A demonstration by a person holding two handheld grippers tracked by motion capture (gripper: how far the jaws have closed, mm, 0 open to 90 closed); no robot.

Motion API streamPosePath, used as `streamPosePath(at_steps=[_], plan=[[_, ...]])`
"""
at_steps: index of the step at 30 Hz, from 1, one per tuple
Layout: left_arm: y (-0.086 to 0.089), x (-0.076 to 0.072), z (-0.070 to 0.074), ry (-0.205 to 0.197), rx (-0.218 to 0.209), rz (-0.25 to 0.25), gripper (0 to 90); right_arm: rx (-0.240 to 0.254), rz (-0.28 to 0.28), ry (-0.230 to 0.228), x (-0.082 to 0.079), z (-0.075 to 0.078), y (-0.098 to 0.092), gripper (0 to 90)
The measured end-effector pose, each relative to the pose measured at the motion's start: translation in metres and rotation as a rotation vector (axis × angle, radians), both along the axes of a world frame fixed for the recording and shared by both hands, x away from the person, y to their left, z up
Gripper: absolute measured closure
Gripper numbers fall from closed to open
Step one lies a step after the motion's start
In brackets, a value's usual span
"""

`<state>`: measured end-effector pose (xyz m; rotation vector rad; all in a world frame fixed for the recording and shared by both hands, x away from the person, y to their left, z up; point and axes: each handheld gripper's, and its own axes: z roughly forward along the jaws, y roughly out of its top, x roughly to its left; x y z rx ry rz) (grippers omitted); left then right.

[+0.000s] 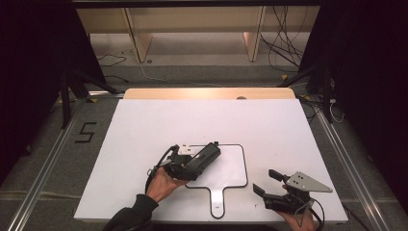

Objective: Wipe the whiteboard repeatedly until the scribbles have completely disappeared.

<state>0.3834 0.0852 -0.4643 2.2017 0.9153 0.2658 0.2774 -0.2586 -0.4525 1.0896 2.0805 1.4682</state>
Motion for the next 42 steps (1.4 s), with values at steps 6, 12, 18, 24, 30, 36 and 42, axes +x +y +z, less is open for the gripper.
streamPosePath(at_steps=[6, 12, 18, 24, 30, 36, 42], plan=[[0.005, 0.003, 0.005, -0.003, -0.019, 0.019, 40.6, 0.0, 0.0, -0.001, 0.0, 0.0, 0.0, 22.0], [0.013, 0.011, 0.015, -0.019, -0.038, 0.042, 40.6, -0.001, 0.001, 0.001, 0.0, 0.0, 0.0, 22.0], [0.02, 0.024, 0.024, -0.03, -0.059, 0.082, 40.6, 0.0, -0.002, 0.004, 0.0, 0.0, 0.0, 22.0], [0.025, 0.042, 0.034, -0.039, -0.066, 0.117, 40.6, 0.001, -0.001, 0.005, 0.001, 0.0, -0.001, 22.0], [0.024, 0.058, 0.042, -0.05, -0.056, 0.136, 40.6, 0.004, -0.002, 0.004, 0.001, 0.0, -0.001, 22.0], [0.022, 0.069, 0.045, -0.052, -0.053, 0.144, 40.6, 0.007, -0.001, 0.004, 0.001, -0.001, -0.001, 22.0], [0.016, 0.078, 0.046, -0.056, -0.053, 0.147, 40.6, 0.006, 0.0, 0.006, 0.001, -0.001, -0.001, 22.0]])
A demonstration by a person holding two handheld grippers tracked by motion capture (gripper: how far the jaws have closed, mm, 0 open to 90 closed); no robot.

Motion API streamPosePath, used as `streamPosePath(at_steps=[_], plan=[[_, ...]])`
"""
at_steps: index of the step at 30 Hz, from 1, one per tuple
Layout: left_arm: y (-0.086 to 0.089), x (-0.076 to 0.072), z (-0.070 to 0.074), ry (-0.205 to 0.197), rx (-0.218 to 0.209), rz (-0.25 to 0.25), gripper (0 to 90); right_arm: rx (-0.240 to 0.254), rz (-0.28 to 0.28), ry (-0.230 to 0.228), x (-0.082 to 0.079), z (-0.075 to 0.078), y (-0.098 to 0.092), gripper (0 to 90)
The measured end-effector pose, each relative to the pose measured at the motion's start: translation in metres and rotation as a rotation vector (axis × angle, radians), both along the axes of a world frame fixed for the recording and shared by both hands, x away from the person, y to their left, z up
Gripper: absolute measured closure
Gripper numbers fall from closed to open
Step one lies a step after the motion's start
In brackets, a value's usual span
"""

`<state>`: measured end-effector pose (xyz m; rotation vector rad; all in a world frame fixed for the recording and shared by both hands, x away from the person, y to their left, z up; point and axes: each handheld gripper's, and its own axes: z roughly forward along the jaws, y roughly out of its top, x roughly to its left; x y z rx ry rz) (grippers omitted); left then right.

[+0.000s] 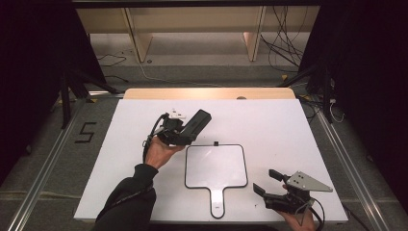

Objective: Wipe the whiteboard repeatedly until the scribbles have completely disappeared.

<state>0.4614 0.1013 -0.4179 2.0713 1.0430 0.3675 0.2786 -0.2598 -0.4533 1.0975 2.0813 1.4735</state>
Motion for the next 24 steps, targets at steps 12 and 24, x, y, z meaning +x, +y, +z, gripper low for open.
streamPosePath(at_steps=[12, 24], plan=[[-0.015, 0.019, 0.004, -0.008, 0.009, -0.007, 40.6, 0.003, 0.004, 0.0, 0.0, 0.0, 0.0, 22.0], [-0.031, 0.044, 0.002, 0.003, 0.012, -0.003, 40.6, 0.004, 0.003, 0.004, 0.0, 0.0, 0.0, 22.0]])
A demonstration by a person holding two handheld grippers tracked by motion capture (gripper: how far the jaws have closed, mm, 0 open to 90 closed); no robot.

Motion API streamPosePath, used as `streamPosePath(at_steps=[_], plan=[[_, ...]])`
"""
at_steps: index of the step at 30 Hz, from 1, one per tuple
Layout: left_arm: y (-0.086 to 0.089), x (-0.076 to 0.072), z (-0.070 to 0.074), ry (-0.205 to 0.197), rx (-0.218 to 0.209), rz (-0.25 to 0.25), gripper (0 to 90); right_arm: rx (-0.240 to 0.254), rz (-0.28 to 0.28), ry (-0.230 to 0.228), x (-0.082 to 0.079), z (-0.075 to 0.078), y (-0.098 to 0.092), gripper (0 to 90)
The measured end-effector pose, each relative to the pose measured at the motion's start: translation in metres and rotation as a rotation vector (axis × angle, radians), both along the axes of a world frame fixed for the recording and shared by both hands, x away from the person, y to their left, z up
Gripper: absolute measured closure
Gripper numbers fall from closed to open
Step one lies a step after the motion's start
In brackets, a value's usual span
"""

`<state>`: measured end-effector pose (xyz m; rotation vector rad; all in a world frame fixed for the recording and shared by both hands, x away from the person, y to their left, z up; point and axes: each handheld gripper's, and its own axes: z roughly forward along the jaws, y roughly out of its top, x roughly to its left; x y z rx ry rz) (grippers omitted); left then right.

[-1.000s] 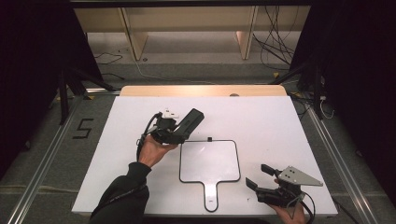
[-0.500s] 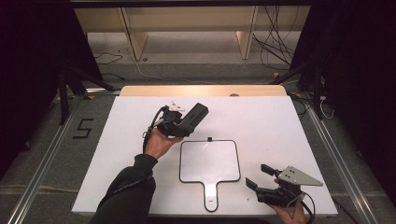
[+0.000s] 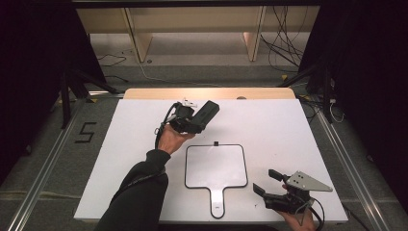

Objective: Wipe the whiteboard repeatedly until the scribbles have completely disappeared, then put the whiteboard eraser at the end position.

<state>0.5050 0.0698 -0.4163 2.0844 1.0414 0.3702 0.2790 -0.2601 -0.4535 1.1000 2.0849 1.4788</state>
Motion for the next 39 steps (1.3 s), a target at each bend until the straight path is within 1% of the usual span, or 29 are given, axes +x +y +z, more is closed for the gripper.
streamPosePath(at_steps=[1, 7, 12, 16, 19, 20, 26, 28, 31, 39], plan=[[-0.002, 0.001, -0.001, 0.002, -0.004, 0.001, 40.5, 0.001, 0.0, 0.0, 0.0, 0.0, 0.0, 22.0], [-0.009, 0.006, -0.002, 0.001, 0.022, -0.007, 40.6, 0.004, -0.001, 0.0, 0.0, 0.0, -0.001, 22.0], [-0.012, 0.012, -0.006, 0.005, 0.018, 0.003, 40.6, 0.003, 0.001, -0.001, 0.0, 0.0, -0.001, 22.0], [-0.016, 0.017, -0.008, 0.008, 0.036, 0.0, 40.5, 0.004, 0.001, 0.0, 0.0, 0.0, -0.001, 22.0], [-0.019, 0.02, -0.009, 0.01, 0.028, 0.0, 40.5, 0.005, -0.001, 0.001, 0.001, 0.0, -0.001, 22.0], [-0.02, 0.021, -0.01, 0.012, 0.035, -0.004, 40.6, 0.007, -0.002, 0.001, 0.001, 0.0, -0.001, 22.0], [-0.028, 0.026, -0.015, 0.023, 0.041, 0.004, 40.6, 0.009, -0.003, -0.002, 0.0, 0.0, -0.002, 22.0], [-0.03, 0.028, -0.017, 0.021, 0.044, 0.006, 40.5, 0.009, -0.002, -0.002, -0.001, 0.001, -0.002, 22.0], [-0.031, 0.03, -0.02, 0.029, 0.04, 0.01, 40.6, 0.009, -0.003, -0.003, -0.001, 0.001, -0.003, 22.0], [-0.033, 0.034, -0.032, 0.047, 0.05, 0.028, 40.6, 0.01, -0.004, -0.003, -0.002, 0.001, -0.004, 22.0]])
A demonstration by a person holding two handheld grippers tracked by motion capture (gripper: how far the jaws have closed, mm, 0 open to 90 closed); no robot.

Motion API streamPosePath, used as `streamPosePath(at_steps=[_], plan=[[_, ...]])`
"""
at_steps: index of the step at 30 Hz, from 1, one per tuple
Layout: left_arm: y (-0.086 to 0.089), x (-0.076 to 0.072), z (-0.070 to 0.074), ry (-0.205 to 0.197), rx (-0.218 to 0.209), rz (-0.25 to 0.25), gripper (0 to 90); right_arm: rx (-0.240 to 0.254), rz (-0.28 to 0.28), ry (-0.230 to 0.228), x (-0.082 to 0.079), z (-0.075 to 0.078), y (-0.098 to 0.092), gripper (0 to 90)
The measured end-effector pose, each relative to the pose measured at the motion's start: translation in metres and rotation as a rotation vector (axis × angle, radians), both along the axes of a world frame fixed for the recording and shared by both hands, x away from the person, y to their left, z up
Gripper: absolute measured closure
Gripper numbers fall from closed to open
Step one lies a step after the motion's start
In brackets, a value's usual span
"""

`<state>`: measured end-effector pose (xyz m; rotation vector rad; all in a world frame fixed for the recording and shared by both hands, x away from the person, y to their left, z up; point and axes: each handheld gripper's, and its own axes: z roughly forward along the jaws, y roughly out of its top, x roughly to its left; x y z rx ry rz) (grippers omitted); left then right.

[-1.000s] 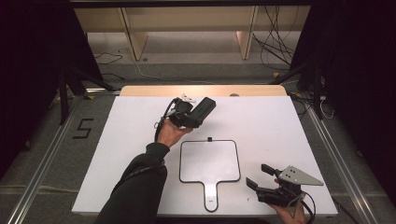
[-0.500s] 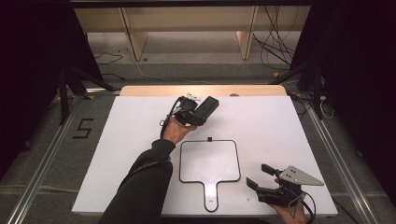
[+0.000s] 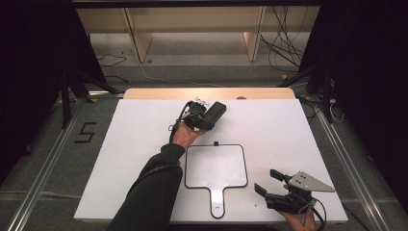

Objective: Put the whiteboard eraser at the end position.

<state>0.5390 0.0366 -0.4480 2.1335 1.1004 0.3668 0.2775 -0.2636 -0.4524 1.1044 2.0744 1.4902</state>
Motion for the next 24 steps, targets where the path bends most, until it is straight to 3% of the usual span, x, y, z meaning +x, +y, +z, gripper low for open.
streamPosePath(at_steps=[14, 24], plan=[[0.001, 0.003, -0.017, 0.027, 0.006, 0.028, 40.5, 0.0, -0.006, -0.004, -0.002, 0.0, -0.002, 22.0], [-0.001, 0.003, -0.022, 0.023, 0.039, 0.022, 40.5, 0.0, -0.006, -0.004, -0.003, 0.0, -0.003, 22.1]])
